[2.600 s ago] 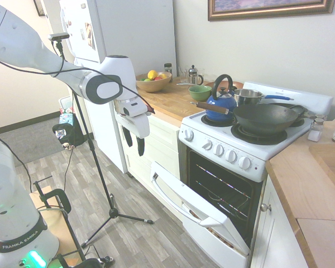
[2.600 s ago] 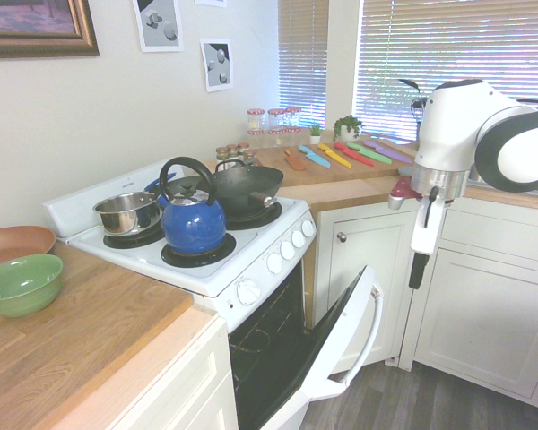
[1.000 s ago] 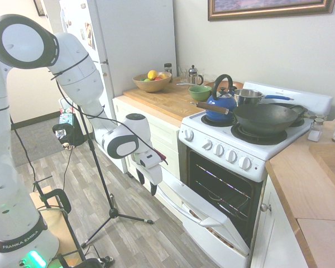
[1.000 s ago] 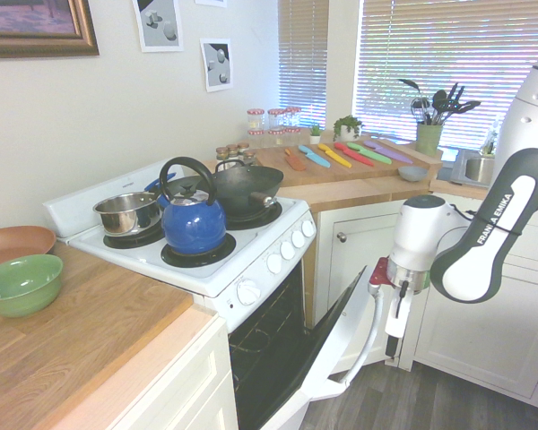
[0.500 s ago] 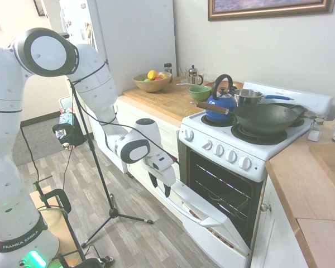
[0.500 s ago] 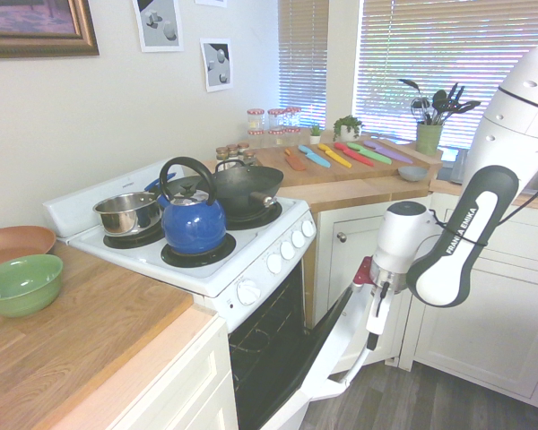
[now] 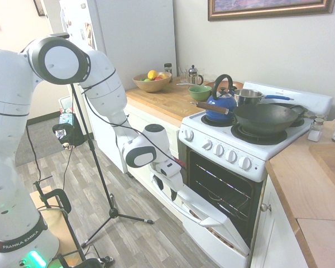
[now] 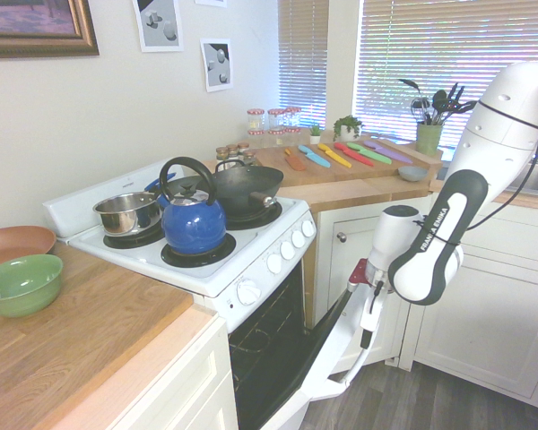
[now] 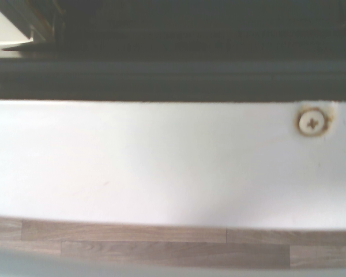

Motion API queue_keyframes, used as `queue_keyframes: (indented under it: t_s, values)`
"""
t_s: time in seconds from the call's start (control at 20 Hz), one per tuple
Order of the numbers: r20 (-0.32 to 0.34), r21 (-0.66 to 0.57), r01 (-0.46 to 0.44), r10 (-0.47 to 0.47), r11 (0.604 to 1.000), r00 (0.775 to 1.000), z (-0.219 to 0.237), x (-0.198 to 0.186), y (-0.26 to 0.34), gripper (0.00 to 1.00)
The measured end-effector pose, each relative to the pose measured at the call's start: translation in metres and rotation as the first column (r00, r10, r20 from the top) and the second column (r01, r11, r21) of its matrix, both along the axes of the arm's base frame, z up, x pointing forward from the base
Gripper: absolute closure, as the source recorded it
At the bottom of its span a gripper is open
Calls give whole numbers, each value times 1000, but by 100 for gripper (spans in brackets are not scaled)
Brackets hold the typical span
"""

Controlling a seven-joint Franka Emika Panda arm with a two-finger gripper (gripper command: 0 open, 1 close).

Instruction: Close the oven

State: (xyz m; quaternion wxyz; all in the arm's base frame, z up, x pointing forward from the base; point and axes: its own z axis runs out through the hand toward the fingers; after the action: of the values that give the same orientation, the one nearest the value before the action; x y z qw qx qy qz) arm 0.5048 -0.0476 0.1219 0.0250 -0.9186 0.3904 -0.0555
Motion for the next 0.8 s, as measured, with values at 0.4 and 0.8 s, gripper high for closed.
queue_keyframes:
  t_s: [0.4,0.8]
  values:
    - [1,21,-8,8,1000,1000,-22,14,-8,0]
    - [7,31,-21,21,999,1000,-30,24,0,0]
